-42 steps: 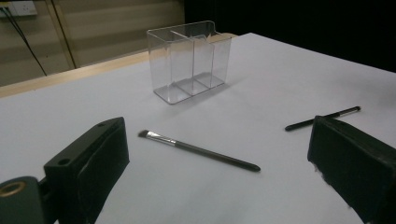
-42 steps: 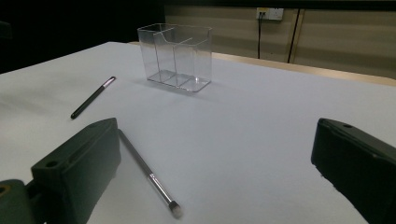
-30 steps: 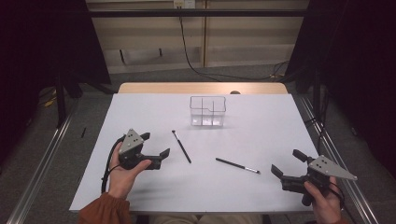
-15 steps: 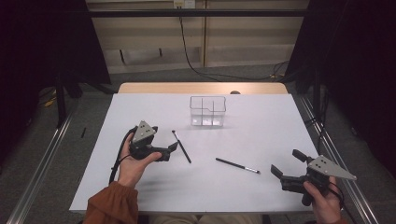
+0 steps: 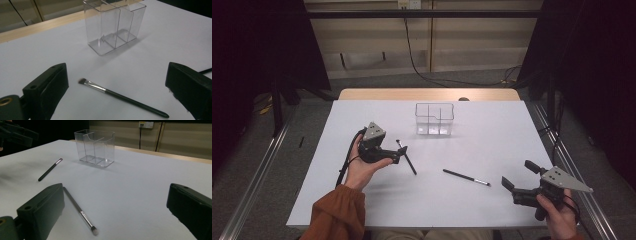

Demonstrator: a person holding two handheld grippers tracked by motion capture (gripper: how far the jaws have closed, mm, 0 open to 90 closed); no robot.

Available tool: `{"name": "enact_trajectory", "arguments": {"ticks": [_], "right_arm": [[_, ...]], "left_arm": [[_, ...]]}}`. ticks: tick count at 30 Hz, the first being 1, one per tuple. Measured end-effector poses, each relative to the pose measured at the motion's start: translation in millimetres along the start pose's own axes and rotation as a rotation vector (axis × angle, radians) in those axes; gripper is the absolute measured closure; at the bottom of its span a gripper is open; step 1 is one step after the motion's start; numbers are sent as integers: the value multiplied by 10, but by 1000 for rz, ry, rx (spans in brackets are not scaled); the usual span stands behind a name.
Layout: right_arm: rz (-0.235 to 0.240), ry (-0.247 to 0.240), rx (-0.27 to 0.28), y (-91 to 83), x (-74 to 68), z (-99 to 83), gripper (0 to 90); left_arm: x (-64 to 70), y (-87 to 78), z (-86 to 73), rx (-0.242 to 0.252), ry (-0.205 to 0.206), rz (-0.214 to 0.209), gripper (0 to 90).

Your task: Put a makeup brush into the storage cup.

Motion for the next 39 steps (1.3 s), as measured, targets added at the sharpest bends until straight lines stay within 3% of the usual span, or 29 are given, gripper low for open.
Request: {"name": "enact_trajectory", "arguments": {"ticks": [5, 8, 12, 19, 25, 30, 33, 39], "right_arm": [[0, 4, 0, 1, -4, 1, 8], [1, 4, 0, 1, -6, 0, 9], [3, 3, 0, 1, -6, 0, 9], [5, -2, -5, 2, -4, -7, 9], [6, -6, -7, 2, -3, -9, 9], [8, -7, -7, 3, -7, -10, 8], [7, -3, -6, 5, -7, -9, 9], [8, -1, -8, 6, -14, -9, 9]], "left_arm": [[27, 42, 10, -36, 1, -6, 47], [55, 72, 36, -52, -20, -22, 83], [30, 133, 0, -114, 7, -9, 123], [-17, 202, -26, -187, 8, 18, 126], [-34, 244, -96, -276, -42, 10, 139], [-62, 291, -83, -311, -57, 28, 150], [-83, 315, -77, -357, -45, 38, 151], [-40, 353, -113, -443, -83, 31, 165]]}}
Point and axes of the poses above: each handheld gripper's, and its own axes: y roughly forward along the jaws, z roughly out of its top, x roughly to its right, the point moved 9 cm from there along y, roughly forward along the jaws, and after that the axes turned 2 degrees about x, right-handed, at the moved point
